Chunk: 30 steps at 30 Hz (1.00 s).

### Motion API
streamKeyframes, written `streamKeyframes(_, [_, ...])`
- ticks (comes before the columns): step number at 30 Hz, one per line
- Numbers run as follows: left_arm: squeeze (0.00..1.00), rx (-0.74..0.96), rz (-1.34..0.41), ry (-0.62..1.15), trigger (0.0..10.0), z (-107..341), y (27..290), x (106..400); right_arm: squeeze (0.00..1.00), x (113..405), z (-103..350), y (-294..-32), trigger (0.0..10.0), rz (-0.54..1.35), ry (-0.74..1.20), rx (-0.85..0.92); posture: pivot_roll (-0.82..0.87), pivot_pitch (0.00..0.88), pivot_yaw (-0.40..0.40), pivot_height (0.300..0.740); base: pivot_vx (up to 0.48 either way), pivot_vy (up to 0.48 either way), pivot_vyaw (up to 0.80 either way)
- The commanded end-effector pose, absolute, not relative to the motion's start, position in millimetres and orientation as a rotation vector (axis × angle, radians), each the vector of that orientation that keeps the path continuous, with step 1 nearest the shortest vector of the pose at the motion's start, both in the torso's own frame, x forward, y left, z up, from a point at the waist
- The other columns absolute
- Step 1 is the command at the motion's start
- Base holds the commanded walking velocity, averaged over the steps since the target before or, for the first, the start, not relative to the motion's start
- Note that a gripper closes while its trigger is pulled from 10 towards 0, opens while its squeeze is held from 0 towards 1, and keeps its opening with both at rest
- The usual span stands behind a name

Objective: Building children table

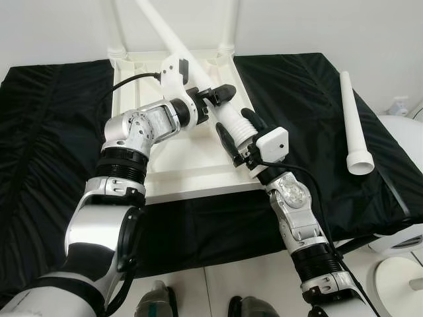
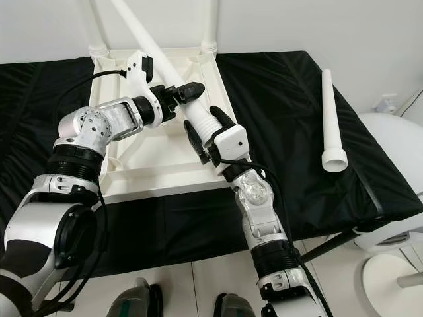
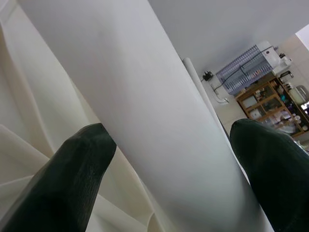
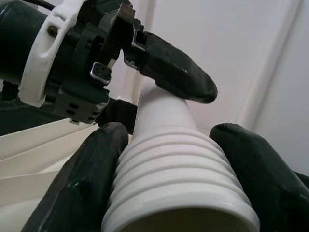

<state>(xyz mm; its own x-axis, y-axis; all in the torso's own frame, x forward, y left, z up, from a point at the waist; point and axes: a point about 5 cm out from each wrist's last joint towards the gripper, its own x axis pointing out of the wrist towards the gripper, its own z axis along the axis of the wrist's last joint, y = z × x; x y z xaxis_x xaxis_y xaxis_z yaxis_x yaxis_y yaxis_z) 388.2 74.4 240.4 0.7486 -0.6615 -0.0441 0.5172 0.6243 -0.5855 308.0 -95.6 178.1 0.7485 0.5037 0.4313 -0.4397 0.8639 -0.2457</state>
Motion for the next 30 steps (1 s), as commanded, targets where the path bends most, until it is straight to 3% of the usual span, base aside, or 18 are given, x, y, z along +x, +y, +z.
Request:
streamKeyframes(1, [0.00, -0.613, -0.783, 0.202, 10.0, 252.7, 78.2, 389.5, 0.00, 307.6, 179.6, -96.8, 10.0, 0.517, -0.519, -0.136, -0.02, 0.051, 0.013, 0.740, 0.000, 0.000, 0.00])
streamKeyframes(22, [0.00, -0.635, -0.754, 0.181, 10.0, 268.4, 80.4, 398.8, 0.00, 305.4, 178.1, -92.6, 10.0, 0.546, -0.526, -0.173, -0.01, 0.043, 0.020, 0.740, 0.000, 0.000, 0.00])
streamKeyframes(23, [0.00, -0.637, -0.753, 0.181, 3.4, 269.0, 80.3, 399.4, 0.00, 305.0, 178.0, -91.9, 10.0, 0.548, -0.526, -0.174, -0.01, 0.044, 0.022, 0.740, 0.000, 0.000, 0.00])
streamKeyframes(25, [0.00, -0.638, -0.752, 0.181, 3.4, 269.4, 80.3, 399.7, 0.00, 304.7, 177.9, -91.4, 10.0, 0.549, -0.527, -0.175, -0.01, 0.044, 0.022, 0.740, 0.000, 0.000, 0.00])
streamKeyframes(26, [0.00, -0.639, -0.748, 0.181, 0.0, 269.8, 80.1, 400.2, 0.00, 304.4, 177.6, -90.8, 10.0, 0.552, -0.527, -0.176, -0.01, 0.045, 0.022, 0.740, 0.000, 0.000, 0.00])
streamKeyframes(30, [0.00, -0.633, -0.748, 0.186, 0.0, 270.3, 79.6, 400.8, 0.00, 303.5, 176.8, -89.8, 10.0, 0.560, -0.526, -0.181, -0.01, 0.048, 0.026, 0.740, 0.000, 0.000, 0.00])
